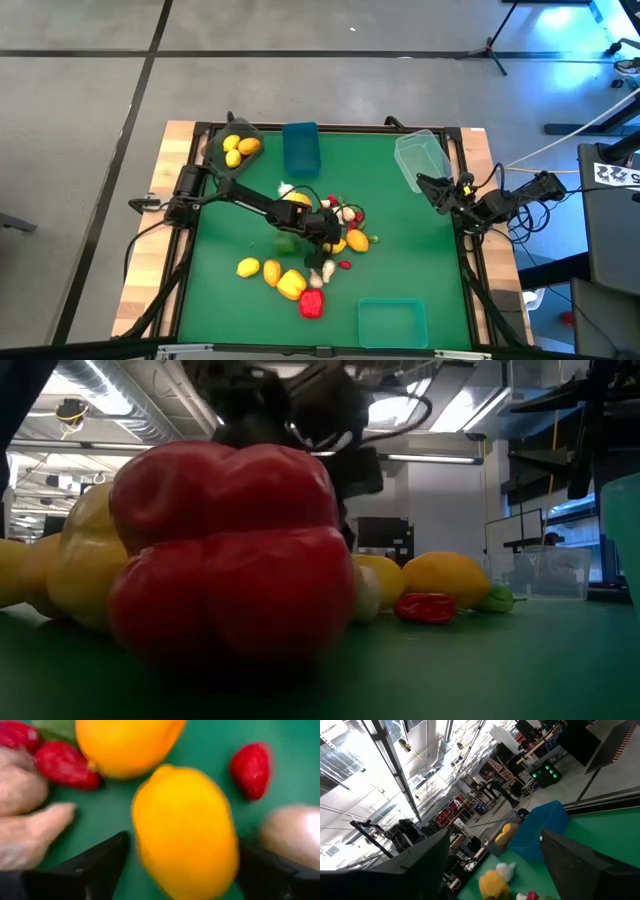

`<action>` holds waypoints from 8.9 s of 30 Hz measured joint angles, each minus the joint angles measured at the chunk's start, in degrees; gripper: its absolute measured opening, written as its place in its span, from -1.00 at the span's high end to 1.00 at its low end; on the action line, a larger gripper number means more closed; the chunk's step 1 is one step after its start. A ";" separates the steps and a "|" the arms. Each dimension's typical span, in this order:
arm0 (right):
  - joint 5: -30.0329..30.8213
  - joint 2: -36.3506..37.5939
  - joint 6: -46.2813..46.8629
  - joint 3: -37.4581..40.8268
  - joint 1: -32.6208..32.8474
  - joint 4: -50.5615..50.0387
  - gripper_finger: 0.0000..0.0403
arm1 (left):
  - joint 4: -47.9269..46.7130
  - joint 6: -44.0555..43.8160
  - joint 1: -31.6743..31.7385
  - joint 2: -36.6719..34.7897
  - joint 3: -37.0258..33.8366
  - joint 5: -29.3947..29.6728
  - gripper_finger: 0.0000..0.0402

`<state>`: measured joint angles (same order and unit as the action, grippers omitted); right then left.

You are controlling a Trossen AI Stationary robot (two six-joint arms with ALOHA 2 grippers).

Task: Sort produce into baskets
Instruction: Put the right yellow lemon into the black bin, then put the right orange lemon into the black bin

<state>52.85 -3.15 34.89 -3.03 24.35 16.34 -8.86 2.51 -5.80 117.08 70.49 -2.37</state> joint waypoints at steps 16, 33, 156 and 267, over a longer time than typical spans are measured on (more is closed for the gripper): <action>0.01 0.01 1.28 0.00 0.01 0.09 -0.51 | -1.03 -4.56 0.39 0.72 3.01 2.37 -0.18; 0.01 0.01 1.29 0.02 0.01 -0.15 -0.51 | -13.93 -18.86 8.26 -14.85 3.20 3.87 -0.07; 0.07 -0.10 1.35 0.02 0.01 -7.41 -0.51 | -1.15 16.00 10.30 -3.28 15.80 -19.12 -0.46; 1.80 -0.10 2.37 0.02 -0.01 -10.01 -0.51 | -48.63 -29.72 41.81 -49.00 -23.27 27.49 -0.25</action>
<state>54.65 -3.25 37.26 -3.01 24.34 6.33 -57.49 -27.21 36.00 68.07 47.22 25.12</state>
